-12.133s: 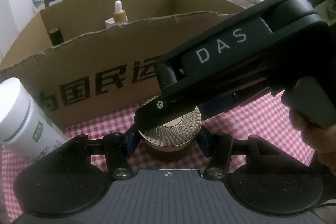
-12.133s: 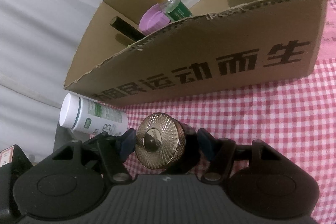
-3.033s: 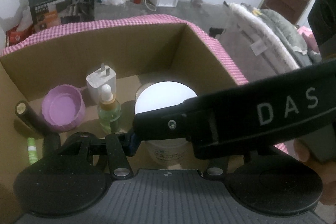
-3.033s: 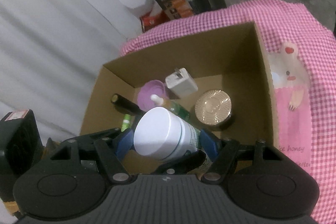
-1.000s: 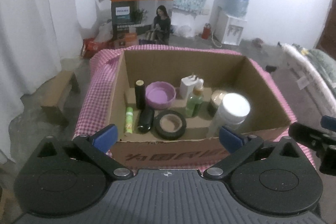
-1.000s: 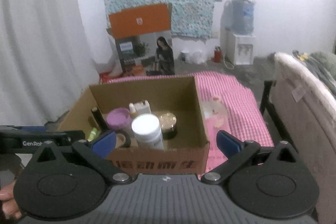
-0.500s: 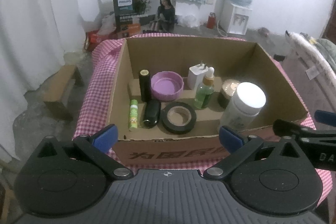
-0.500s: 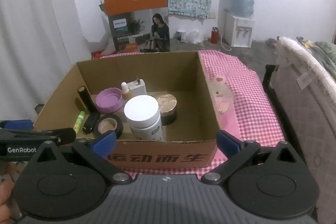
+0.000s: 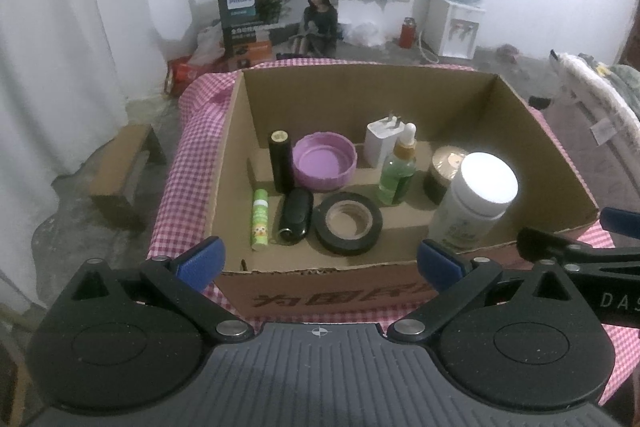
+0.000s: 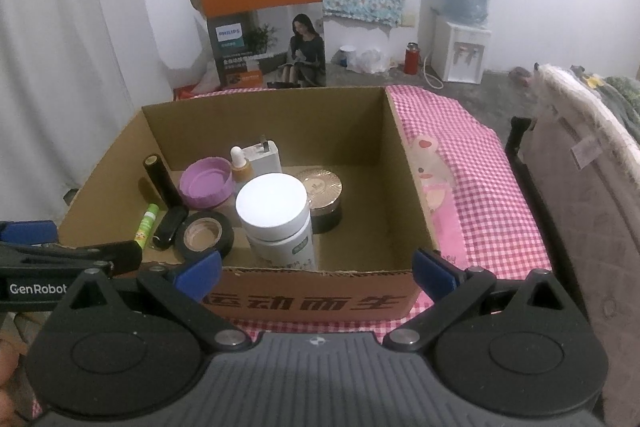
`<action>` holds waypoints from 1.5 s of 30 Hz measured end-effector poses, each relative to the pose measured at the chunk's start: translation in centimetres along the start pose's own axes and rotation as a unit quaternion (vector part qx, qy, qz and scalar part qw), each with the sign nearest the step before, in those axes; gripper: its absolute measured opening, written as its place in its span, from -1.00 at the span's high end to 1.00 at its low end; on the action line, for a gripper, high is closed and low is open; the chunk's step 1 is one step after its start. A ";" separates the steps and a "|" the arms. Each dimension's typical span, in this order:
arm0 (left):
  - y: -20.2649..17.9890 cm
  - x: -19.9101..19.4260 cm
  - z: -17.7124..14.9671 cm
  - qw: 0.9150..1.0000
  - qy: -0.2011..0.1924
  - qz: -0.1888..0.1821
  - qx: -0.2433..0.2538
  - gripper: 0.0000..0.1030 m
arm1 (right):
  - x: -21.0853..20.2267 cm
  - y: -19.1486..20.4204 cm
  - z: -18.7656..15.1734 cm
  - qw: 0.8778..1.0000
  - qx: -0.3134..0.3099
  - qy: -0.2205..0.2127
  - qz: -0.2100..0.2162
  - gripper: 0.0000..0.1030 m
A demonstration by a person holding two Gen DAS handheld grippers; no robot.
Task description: Organize rigid objects
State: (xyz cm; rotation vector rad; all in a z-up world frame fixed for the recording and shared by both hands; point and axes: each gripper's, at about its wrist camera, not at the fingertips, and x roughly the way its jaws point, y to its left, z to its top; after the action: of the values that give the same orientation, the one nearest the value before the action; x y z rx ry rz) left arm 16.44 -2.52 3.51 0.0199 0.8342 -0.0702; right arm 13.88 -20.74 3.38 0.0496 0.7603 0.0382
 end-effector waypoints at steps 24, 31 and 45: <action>0.0 -0.4 -0.2 1.000 -0.001 0.007 0.002 -0.99 | -0.4 -0.1 -0.3 1.000 0.007 0.004 -0.005 -1.00; -0.1 -0.5 -0.3 1.000 0.000 0.008 0.002 -0.99 | -0.5 -0.2 -0.4 1.000 0.010 0.006 -0.006 -1.00; -0.4 -0.4 -0.4 1.000 0.002 0.011 0.003 -0.98 | -0.4 -0.2 -0.5 1.000 0.015 0.010 -0.006 -1.00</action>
State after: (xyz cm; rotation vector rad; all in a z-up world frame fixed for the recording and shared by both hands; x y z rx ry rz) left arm 15.85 -2.88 3.54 0.0343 0.8367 -0.0519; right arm 13.28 -20.98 3.24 0.0734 0.7818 0.0150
